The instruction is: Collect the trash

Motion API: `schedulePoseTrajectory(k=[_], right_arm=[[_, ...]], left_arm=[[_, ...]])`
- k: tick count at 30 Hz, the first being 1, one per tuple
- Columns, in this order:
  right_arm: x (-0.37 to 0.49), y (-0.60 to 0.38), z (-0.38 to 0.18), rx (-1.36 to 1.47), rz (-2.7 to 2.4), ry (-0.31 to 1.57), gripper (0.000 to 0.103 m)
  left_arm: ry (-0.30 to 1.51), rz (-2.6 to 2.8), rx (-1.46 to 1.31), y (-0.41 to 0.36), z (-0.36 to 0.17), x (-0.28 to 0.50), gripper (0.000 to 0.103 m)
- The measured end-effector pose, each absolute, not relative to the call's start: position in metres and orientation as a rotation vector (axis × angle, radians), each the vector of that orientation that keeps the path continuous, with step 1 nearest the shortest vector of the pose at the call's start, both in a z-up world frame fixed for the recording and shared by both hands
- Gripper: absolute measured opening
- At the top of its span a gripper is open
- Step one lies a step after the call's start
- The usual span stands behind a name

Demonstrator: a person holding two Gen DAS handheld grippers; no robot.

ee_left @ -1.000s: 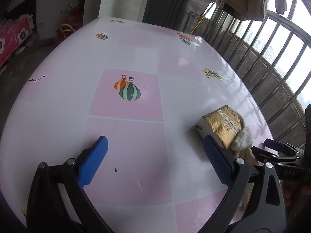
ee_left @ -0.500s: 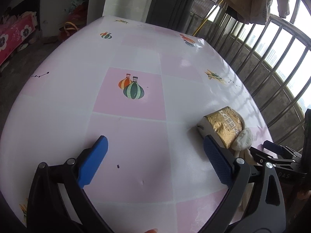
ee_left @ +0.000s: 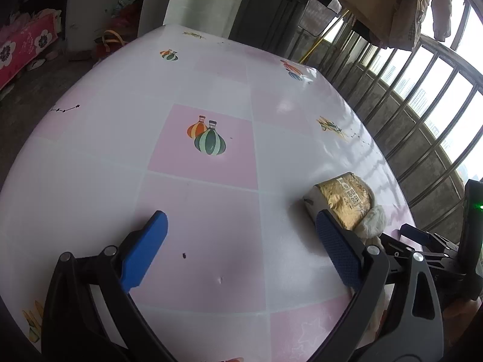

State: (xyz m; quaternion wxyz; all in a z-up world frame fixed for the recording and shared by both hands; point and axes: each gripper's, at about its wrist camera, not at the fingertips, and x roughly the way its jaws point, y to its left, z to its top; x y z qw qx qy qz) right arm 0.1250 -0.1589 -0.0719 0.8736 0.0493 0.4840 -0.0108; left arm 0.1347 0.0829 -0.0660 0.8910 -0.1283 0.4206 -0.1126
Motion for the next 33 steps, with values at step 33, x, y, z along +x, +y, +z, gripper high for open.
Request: schedulePoseTrajectory(k=[33], right_arm=[[0.129,-0.161,-0.071,0.130,-0.031,1.013,0.097]], left_arm=[[0.853,-0.284,-0.349,0.096,-0.068,0.134,0.094]])
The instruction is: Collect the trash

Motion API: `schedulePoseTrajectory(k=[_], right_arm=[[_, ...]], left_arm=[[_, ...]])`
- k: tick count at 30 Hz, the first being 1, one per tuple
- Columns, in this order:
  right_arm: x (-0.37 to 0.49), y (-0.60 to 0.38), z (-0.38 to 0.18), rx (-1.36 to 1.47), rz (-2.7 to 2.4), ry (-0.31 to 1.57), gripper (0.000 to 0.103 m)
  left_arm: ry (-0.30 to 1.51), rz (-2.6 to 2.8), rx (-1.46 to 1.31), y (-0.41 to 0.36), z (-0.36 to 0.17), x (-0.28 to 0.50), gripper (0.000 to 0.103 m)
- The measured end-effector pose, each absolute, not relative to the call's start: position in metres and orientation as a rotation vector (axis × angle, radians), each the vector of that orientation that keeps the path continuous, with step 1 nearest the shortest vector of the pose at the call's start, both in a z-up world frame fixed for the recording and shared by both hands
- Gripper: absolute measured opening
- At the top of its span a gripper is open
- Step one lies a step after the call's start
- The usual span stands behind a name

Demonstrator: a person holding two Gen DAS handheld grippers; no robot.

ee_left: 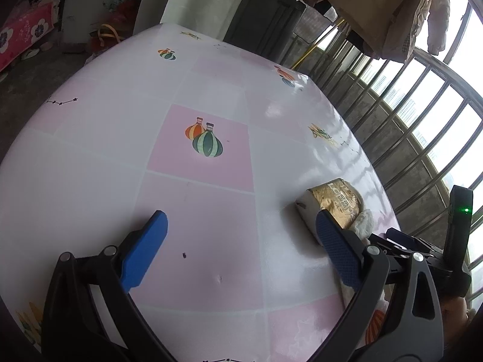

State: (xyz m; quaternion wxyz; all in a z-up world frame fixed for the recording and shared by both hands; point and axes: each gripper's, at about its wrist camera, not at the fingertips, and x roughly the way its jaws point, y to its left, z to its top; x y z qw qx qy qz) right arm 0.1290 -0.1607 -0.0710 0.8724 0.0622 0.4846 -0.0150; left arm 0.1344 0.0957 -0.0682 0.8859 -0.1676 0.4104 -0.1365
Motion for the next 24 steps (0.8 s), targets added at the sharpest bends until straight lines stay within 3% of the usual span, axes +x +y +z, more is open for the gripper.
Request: schedulePoseTrajectory(k=[12,18,20,24], right_arm=[[0.134,-0.179,-0.065,0.270,0.028,1.019,0.097],[0.131,-0.185,-0.044,0.365,0.084,0.955,0.078],[0.132,-0.181,-0.034,0.385,0.137,0.926,0.071],[0.144,-0.167,-0.027,0.424,0.246,0.918,0.059]], left_arm=[[0.861,-0.297,-0.332,0.093,-0.068,0.134,0.094],[0.852,-0.322,-0.370,0.099,-0.067,0.132,0.093],[0.851,-0.353,-0.390,0.102,-0.068,0.131,0.079],[0.851,-0.416,-0.425,0.100,-0.070,0.128,0.064]])
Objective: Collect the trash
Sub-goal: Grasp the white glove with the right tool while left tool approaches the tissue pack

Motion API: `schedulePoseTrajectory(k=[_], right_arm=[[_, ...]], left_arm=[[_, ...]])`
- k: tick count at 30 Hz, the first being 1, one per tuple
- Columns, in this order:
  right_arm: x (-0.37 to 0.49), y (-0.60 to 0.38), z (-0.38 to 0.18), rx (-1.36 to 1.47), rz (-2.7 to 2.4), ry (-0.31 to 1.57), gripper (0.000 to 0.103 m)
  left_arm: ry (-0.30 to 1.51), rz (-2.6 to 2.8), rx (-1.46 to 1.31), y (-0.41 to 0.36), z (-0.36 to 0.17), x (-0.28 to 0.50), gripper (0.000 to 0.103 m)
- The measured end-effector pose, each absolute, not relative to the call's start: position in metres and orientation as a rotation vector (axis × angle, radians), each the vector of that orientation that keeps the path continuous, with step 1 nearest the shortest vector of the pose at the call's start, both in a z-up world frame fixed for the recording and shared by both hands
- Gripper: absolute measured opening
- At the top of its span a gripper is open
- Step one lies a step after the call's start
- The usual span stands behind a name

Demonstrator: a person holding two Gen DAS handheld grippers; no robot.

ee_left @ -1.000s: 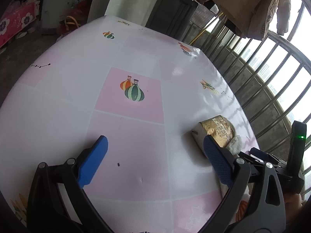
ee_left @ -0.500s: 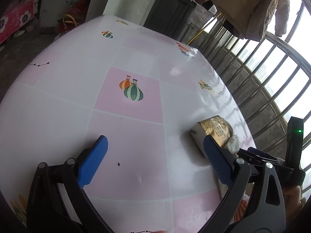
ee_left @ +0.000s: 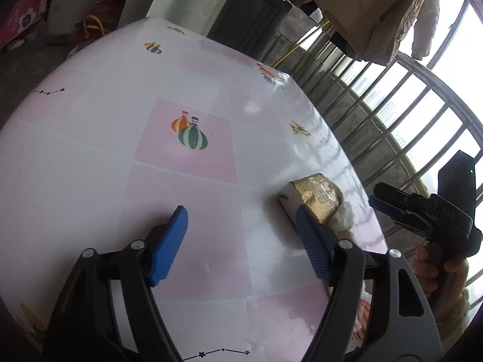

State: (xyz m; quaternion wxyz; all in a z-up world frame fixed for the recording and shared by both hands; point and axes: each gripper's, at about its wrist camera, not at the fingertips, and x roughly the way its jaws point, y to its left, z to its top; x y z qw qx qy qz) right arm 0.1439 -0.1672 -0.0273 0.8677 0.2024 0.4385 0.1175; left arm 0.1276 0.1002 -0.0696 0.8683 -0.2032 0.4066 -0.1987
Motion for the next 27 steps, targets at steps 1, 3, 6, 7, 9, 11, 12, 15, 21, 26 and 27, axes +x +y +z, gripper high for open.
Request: schedulePoseTrajectory(k=[1,3,6,7,9,11,12,15,21,26,27], right_arm=[[0.151,-0.163,-0.029,0.438,0.275,0.932,0.054],[0.161,-0.156,-0.033,0.457,0.306,0.950,0.048],[0.180,-0.146,-0.044,0.482,0.355,0.989,0.040],[0.184,-0.144,-0.048,0.488,0.361,1.006,0.035],[0.190,-0.140,-0.054,0.493,0.379,1.029,0.029],[0.193,-0.130,-0.057,0.500,0.445,1.053,0.022],[0.192,-0.125,-0.057,0.501,0.484,1.064,0.022],[0.182,-0.103,-0.056,0.457,0.616,1.089,0.022],[0.152,-0.099,-0.029,0.310,0.578,0.984,0.029],[0.133,-0.103,-0.042,0.189,0.492,1.053,0.036],[0.131,-0.103,-0.048,0.177,0.481,1.073,0.036]], left_arm=[[0.847,-0.427,-0.428,0.099,-0.069,0.127,0.060],[0.826,-0.454,-0.433,0.098,-0.065,0.125,0.054],[0.799,-0.476,-0.435,0.100,-0.057,0.120,0.048],[0.793,-0.481,-0.432,0.102,-0.055,0.119,0.046],[0.787,-0.485,-0.426,0.105,-0.053,0.118,0.041],[0.785,-0.483,-0.422,0.112,-0.050,0.118,0.037],[0.786,-0.480,-0.424,0.116,-0.050,0.118,0.036],[0.783,-0.467,-0.431,0.125,-0.048,0.118,0.028],[0.802,-0.470,-0.430,0.124,-0.050,0.121,0.027],[0.815,-0.499,-0.408,0.111,-0.049,0.134,0.027],[0.828,-0.501,-0.397,0.107,-0.051,0.137,0.027]])
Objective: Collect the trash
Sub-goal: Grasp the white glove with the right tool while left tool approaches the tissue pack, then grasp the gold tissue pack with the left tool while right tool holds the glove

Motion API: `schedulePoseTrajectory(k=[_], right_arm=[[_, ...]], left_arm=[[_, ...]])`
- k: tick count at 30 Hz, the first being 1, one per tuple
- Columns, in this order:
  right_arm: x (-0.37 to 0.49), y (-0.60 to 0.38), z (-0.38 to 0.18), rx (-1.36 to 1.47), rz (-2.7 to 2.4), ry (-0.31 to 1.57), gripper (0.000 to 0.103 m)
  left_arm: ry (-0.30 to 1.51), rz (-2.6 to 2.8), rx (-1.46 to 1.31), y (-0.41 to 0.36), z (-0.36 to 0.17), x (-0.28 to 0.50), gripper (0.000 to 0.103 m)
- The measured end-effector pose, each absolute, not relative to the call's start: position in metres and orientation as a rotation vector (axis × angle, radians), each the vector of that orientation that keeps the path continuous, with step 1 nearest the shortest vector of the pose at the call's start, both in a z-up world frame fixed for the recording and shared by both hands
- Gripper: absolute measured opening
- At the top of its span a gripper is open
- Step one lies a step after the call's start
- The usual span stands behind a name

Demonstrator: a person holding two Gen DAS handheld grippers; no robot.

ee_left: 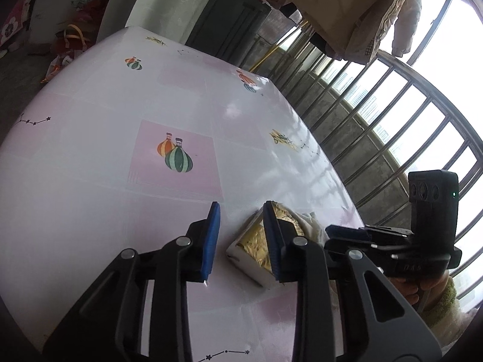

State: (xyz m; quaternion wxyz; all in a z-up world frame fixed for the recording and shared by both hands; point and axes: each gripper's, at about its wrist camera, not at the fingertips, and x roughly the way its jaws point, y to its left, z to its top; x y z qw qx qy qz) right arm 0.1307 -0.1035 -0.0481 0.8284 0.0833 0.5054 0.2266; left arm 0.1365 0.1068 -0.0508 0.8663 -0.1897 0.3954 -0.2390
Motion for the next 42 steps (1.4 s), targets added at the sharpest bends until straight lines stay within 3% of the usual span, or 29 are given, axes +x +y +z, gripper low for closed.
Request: schedulePoseTrajectory(k=[1,4,8,12,16,19,26,36,38,42], right_arm=[[0.128,-0.103,-0.053,0.155,0.455,1.091,0.036],[0.124,-0.107,-0.058,0.138,0.399,1.098,0.016],[0.125,-0.127,-0.057,0.203,0.306,1.067,0.010],[0.128,-0.151,-0.059,0.288,0.229,1.048,0.010],[0.127,-0.160,-0.065,0.342,0.238,1.057,0.010],[0.126,-0.155,-0.067,0.332,0.236,1.055,0.010],[0.127,-0.151,-0.070,0.335,0.240,1.051,0.010],[0.123,-0.152,-0.071,0.337,0.247,1.037,0.010],[0.122,-0.151,-0.070,0.337,0.248,1.036,0.010],[0.117,-0.148,-0.070,0.336,0.269,1.042,0.010]], left_arm=[[0.839,-0.509,-0.390,0.105,-0.053,0.140,0.027],[0.889,-0.533,-0.366,0.096,-0.061,0.140,0.027],[0.948,-0.538,-0.370,0.095,-0.072,0.130,0.027],[0.962,-0.549,-0.380,0.099,-0.068,0.120,0.026],[0.848,-0.556,-0.374,0.104,-0.044,0.117,0.028],[0.841,-0.557,-0.327,0.093,-0.036,0.128,0.047],[0.934,-0.563,-0.215,0.055,-0.059,0.134,0.059],[0.936,-0.511,-0.075,0.035,-0.063,0.140,0.059],[0.934,-0.511,-0.069,0.035,-0.063,0.139,0.053],[0.953,-0.519,-0.101,0.040,-0.060,0.134,0.052]])
